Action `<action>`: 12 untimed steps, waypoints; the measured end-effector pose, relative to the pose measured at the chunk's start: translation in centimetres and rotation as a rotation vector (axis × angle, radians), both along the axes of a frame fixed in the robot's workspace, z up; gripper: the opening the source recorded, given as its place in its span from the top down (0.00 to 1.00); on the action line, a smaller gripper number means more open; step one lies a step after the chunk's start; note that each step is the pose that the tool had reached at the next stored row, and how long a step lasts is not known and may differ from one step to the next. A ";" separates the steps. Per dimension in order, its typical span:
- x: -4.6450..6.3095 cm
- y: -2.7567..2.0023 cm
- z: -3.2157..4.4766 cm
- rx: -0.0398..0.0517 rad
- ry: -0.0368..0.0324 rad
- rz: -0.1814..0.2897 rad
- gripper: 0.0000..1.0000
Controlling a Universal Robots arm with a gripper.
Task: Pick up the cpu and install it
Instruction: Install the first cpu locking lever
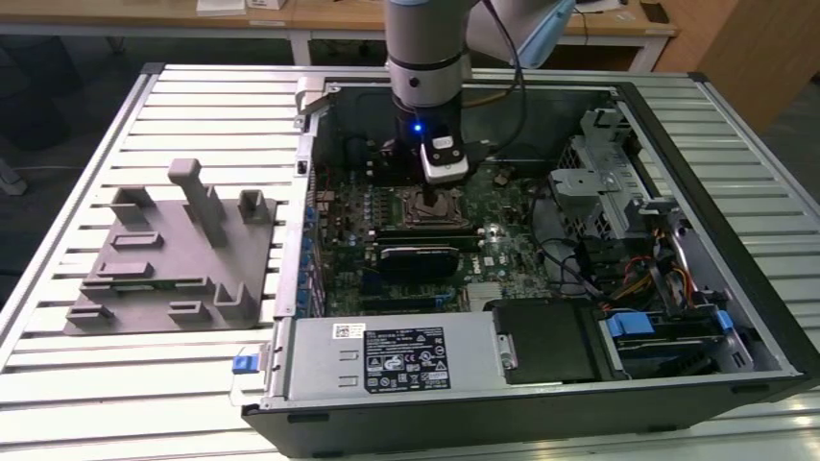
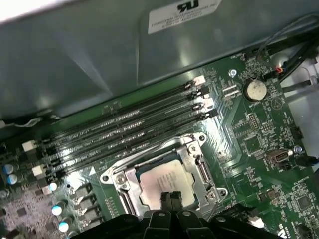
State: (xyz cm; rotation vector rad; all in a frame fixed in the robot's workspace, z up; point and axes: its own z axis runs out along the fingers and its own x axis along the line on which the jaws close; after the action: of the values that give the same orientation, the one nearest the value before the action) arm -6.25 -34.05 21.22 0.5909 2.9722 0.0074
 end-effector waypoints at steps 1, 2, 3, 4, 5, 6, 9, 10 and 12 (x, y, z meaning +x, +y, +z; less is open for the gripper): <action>0.1 0.00 0.00 -0.0026 0.0037 0.004 0.89; 0.1 -0.01 0.00 -0.0033 0.0066 0.006 0.89; 0.3 -0.02 0.00 -0.0034 0.0085 0.008 0.89; 0.4 -0.03 0.00 -0.0034 0.0104 0.009 0.89; 0.6 -0.04 -0.01 -0.0034 0.0124 0.009 0.89; 0.8 -0.05 -0.01 -0.0034 0.0143 0.010 0.89; 1.0 -0.08 0.00 -0.0035 0.0167 0.010 0.89; 1.0 -0.08 -0.01 -0.0034 0.0167 0.010 0.89; 1.0 -0.07 -0.01 -0.0033 0.0167 0.010 0.89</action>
State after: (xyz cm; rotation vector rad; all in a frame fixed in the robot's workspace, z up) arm -5.22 -34.12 21.21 0.5787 2.9907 -0.0017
